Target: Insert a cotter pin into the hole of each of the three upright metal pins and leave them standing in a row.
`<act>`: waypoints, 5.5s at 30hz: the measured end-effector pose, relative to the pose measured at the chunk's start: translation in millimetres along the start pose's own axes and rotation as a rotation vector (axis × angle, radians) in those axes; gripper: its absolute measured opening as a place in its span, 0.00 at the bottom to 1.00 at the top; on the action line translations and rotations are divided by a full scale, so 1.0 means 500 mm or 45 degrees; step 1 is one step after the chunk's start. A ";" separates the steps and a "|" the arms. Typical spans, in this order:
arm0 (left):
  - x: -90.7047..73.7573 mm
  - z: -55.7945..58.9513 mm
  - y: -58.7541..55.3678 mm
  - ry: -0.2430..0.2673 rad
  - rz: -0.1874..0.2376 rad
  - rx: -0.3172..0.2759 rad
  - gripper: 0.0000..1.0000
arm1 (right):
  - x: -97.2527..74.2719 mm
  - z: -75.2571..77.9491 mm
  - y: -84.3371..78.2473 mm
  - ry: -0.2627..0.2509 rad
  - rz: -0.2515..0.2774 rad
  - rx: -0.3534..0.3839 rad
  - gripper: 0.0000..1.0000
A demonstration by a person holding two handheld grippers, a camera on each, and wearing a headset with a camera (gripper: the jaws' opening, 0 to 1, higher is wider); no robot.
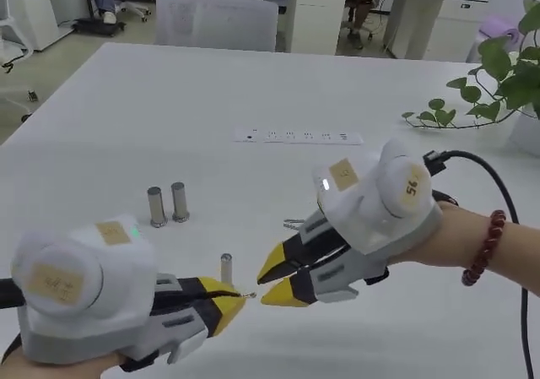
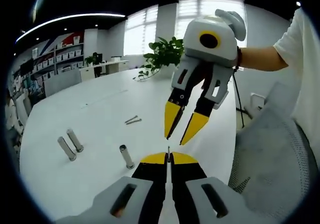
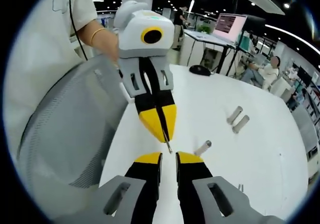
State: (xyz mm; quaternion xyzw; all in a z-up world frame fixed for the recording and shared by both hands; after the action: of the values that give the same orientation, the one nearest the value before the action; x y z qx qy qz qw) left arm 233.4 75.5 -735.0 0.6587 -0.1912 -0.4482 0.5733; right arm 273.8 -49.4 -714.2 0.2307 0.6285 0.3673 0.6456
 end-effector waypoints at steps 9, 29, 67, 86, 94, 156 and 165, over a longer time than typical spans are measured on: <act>0.002 0.012 0.005 -0.083 -0.020 0.096 0.00 | 0.002 -0.012 -0.012 0.043 -0.013 0.025 0.13; 0.003 0.041 0.004 -0.219 -0.039 0.189 0.00 | 0.010 -0.039 -0.018 0.156 -0.004 0.054 0.08; 0.005 0.035 0.008 -0.156 0.059 0.079 0.10 | 0.003 -0.036 -0.012 0.162 -0.120 0.024 0.03; -0.010 -0.025 0.003 0.068 0.178 -0.034 0.25 | -0.004 0.017 -0.006 0.086 -0.239 0.078 0.03; -0.008 -0.054 -0.006 0.151 0.195 -0.095 0.28 | 0.000 0.047 -0.012 0.051 -0.286 0.084 0.03; 0.101 -0.148 -0.085 0.155 0.067 -0.143 0.10 | 0.080 0.150 -0.063 0.026 -0.364 0.097 0.03; 0.102 -0.147 -0.087 0.144 0.072 -0.141 0.08 | 0.083 0.154 -0.060 0.034 -0.373 0.089 0.03</act>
State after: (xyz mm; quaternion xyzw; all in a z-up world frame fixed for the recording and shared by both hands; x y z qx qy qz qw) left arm 308.4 91.2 -798.7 0.6447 -0.1519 -0.4038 0.6311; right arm 352.3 -23.8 -755.9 0.1541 0.6763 0.2501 0.6755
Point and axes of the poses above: the centre of the closed fingertips' face, and the gripper's own axes: x roughly forward along the fingers, z roughly to its right, y roughly out of its top, the point moved 8 cm from there along -x, roughly backward along the fingers, and after that the axes turned 6 degrees about z, right-handed, at the moved point
